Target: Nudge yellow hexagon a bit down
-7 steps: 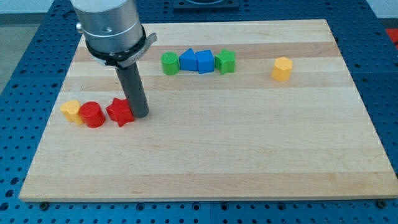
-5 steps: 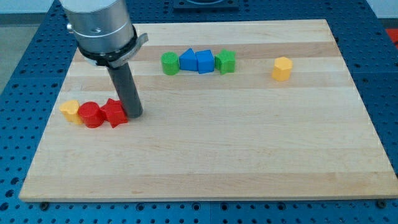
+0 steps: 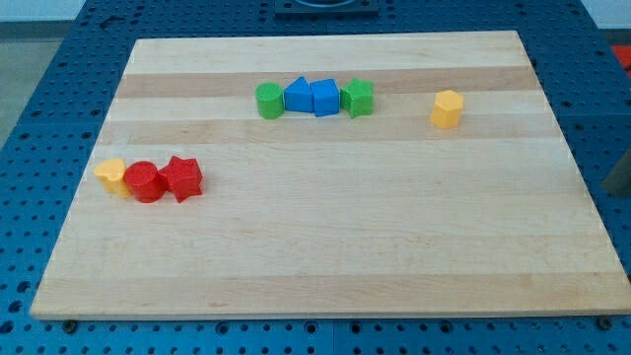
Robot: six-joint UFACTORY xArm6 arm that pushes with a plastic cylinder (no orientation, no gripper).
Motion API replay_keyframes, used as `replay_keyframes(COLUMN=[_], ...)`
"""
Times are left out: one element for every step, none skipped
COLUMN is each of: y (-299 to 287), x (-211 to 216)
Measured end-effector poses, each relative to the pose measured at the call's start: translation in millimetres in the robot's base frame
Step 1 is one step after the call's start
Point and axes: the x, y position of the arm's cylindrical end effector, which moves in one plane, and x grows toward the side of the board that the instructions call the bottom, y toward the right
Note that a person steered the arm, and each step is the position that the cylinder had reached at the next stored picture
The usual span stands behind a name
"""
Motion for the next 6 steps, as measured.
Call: replay_keyframes(y=[1.1, 0.2, -3.8, -32.8, -66.5, -66.0], x=[-93.1, -175.0, -180.7, -166.1, -125.6, -128.1])
